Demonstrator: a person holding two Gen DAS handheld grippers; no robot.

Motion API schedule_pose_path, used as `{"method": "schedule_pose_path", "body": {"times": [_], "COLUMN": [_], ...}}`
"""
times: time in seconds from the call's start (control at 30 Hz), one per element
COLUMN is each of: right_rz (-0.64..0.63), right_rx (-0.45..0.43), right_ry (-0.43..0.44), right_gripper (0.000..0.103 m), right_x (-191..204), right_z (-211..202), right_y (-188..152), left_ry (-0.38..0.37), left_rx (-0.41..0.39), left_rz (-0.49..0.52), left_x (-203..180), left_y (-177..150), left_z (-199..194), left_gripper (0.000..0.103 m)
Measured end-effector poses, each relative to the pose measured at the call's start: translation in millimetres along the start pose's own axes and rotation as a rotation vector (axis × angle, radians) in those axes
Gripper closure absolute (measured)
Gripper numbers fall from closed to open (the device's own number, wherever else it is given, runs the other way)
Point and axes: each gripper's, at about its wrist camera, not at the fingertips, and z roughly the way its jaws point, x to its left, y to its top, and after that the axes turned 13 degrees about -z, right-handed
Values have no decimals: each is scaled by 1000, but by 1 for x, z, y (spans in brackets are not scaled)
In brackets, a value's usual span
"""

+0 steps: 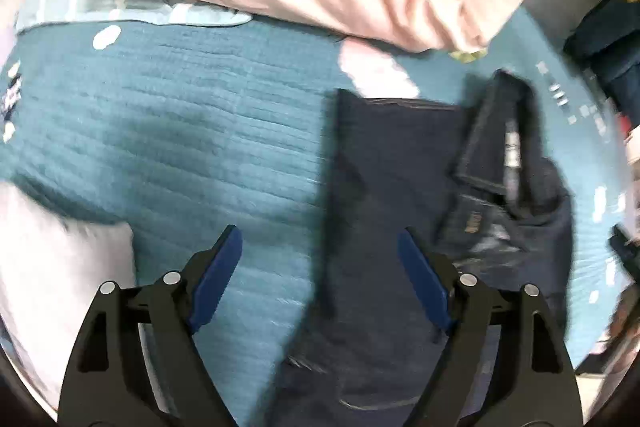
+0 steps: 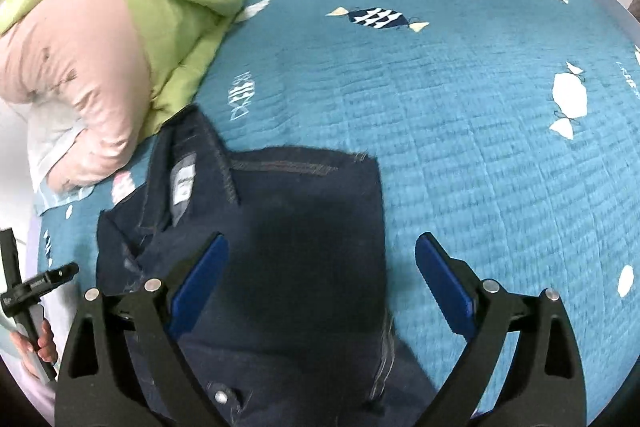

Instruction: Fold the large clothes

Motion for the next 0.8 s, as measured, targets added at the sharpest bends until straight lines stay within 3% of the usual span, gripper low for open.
{"method": "schedule_pose_path", "body": {"times": [0.2,0.33,0.43,0.6,0.7,0.73,0.77,0.8], "right_rz": [126,225,219,256,121,92,55,26], "right_rx": [75,101,138,178,262,269,276,284], "right_ry": [-1,56,55,-5,-93,-107,-111,-123], "right_gripper": [12,14,21,19,22,25,38,59], "right_x": [-29,-47,-48,-46,-28,-23,-18,-13], "right_z": [52,78,94,115,125,124,123,120], "right_y": [20,28,36,44,52,53,53,54], "left_ry": [27,-40,-36,12,104,90,67,72], "left_rx": [80,106,87,58,17,14,23,21], "left_rz": [5,-53,-82,-105,-5,17,23,15], "left_x": [-9,-12,-16,-25,-40,-43,-44,-46], "left_y": [17,35,51,74,72,71,71,72], "left_z": [47,60,67,77,78,76,73,72], "left_gripper": [20,18,16,17,35,52,57,64]}}
